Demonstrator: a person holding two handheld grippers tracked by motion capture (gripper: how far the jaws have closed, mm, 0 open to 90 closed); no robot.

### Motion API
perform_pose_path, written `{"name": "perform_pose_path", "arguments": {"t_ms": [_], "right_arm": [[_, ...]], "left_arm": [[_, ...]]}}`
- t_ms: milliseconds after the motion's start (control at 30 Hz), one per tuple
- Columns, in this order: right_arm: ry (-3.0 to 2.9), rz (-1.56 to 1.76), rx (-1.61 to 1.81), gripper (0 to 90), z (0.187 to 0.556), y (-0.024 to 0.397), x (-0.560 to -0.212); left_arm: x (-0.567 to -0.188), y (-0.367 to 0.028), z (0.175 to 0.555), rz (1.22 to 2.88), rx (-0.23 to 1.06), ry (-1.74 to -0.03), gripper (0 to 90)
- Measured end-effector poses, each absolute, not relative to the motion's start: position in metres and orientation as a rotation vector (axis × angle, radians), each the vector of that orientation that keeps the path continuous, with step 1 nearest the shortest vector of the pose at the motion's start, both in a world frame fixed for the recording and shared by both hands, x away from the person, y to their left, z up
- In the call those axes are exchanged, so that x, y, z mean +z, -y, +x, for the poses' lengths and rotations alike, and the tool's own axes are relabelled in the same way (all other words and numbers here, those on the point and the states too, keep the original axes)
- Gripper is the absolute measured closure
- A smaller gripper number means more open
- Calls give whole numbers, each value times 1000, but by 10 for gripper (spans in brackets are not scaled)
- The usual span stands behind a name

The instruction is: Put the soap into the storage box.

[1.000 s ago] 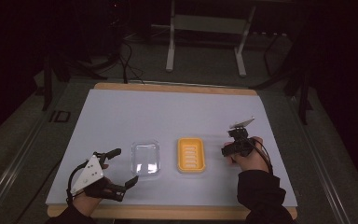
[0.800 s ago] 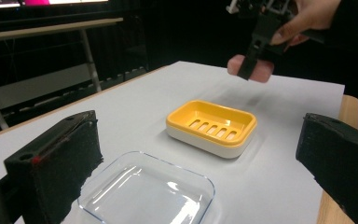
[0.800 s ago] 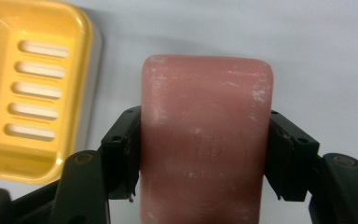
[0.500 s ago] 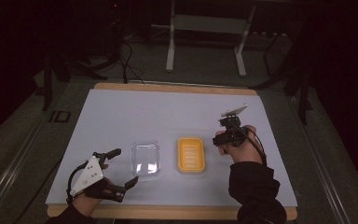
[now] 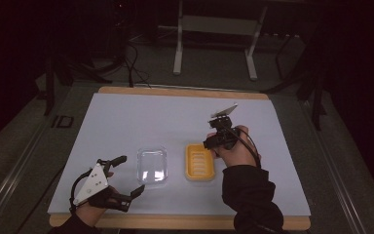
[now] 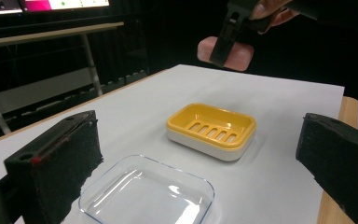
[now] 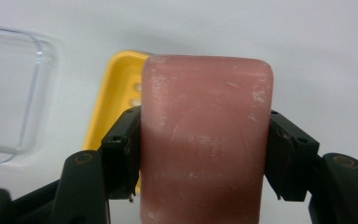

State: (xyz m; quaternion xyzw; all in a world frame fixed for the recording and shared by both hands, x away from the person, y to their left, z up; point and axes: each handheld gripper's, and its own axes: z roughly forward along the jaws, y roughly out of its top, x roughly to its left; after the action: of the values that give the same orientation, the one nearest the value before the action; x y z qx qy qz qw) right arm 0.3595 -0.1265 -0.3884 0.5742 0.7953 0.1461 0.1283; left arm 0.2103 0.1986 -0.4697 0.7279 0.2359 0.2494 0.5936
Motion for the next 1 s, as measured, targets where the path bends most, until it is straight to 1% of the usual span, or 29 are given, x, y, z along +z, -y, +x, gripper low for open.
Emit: {"name": "perform_pose_path", "arguments": {"t_ms": [133,433,733,1000], "right_arm": [[-2358,1646,424,373,359,111,-396],[-2388,1686,417,372,362,93,-426],[-2364,1775,443,372,365,86,-456],[-2338,1820,419,372,367,88,-475]], "left_arm": [[-470,-199,210,1691,577,-548,2],[-469,-198,210,1689,573,-543,2],[-470,-198,210,1690,569,-539,2],[-470,-198,210,1696,568,-536,2]]}}
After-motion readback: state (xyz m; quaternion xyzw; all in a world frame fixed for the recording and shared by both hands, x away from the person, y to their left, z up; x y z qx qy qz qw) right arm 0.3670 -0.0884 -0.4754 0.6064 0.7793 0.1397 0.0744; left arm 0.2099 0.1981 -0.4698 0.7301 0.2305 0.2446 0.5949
